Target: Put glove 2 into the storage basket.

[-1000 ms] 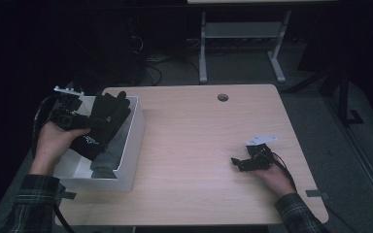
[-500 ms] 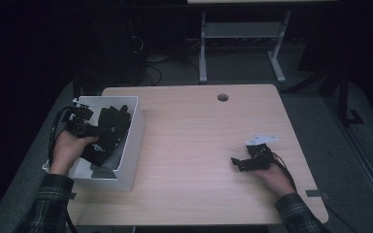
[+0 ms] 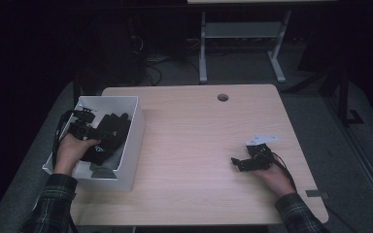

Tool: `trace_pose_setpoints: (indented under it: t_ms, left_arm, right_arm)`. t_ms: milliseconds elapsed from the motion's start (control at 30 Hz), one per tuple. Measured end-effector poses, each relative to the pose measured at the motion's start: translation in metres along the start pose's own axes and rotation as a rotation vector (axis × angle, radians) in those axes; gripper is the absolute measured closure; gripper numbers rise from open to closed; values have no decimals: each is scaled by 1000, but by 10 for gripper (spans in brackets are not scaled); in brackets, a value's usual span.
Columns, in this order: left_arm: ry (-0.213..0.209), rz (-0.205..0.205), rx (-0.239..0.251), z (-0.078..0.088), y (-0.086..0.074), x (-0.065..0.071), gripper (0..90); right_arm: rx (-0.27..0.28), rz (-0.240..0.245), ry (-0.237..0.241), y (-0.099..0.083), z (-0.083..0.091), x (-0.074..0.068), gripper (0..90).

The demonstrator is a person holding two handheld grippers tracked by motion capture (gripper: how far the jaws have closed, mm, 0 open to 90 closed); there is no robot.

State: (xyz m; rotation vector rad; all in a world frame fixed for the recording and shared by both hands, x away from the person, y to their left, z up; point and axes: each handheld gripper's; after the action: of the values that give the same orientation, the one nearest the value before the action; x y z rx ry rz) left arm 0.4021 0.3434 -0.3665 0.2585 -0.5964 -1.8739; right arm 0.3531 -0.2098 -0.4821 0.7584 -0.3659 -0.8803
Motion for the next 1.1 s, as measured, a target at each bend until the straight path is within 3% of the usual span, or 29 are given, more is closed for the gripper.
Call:
trace_pose_setpoints:
  t_ms: [267,400,500,833,1100]
  left_arm:
    - [29,-20,67,20,10,3,261]
    - [16,-48,97,32,16,11,256]
    - [-19,-69,119,37,21,20,254]
    - [-121,-148,185,37,40,67,252]
    - [-178,-224,199,34,52,109,251]
  right_arm:
    - [-1,1,0,0,0,0,151]
    - [-2,1,0,0,0,0,151]
    - [0,1,-1,0,0,0,151]
    - [-1,1,0,0,0,0,150]
    - [1,2,1,0,0,0,150]
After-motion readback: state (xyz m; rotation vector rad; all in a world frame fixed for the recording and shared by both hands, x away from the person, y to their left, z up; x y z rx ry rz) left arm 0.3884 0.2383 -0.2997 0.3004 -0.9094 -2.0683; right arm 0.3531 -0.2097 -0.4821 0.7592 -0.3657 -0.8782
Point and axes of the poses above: each handheld gripper's, and its own axes: z roughly backward along the jaws, y roughly out of its top, x roughly to its right, and after that the axes turned 2 degrees about -y, right-handed
